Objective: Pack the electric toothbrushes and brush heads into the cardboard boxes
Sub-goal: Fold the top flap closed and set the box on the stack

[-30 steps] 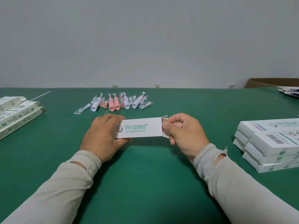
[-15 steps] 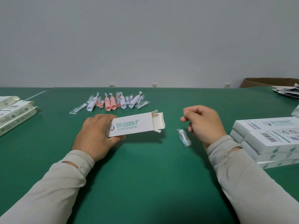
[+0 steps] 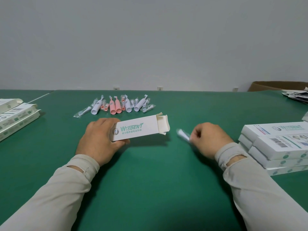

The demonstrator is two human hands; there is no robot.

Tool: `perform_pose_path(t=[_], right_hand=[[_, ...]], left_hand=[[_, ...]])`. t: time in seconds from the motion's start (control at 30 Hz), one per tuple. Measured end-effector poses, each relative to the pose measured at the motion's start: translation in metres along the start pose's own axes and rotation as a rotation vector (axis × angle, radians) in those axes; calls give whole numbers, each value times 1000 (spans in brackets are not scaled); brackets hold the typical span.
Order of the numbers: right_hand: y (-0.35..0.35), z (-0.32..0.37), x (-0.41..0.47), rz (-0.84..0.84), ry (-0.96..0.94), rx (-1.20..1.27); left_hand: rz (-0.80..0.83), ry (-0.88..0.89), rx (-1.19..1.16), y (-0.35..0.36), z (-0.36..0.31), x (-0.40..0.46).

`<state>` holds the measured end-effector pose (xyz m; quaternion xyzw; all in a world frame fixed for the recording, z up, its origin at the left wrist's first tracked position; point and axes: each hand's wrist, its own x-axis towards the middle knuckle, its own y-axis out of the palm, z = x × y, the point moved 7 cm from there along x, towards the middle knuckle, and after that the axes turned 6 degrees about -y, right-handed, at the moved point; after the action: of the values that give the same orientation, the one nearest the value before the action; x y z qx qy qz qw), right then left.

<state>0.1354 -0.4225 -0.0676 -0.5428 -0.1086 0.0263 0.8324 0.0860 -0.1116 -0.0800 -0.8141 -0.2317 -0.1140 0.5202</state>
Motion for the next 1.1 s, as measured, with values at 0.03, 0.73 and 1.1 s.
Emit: perform_pose_path(t=[0.03, 0.73, 1.1], right_hand=[[-10, 3, 0, -112, -50, 149], [16, 50, -19, -258, -14, 938], [10, 51, -15, -128, -247, 761]], left_hand=[[-2, -1, 3, 0, 0, 0], [-34, 152, -4, 2, -27, -9], [25, 140, -64, 8, -16, -6]])
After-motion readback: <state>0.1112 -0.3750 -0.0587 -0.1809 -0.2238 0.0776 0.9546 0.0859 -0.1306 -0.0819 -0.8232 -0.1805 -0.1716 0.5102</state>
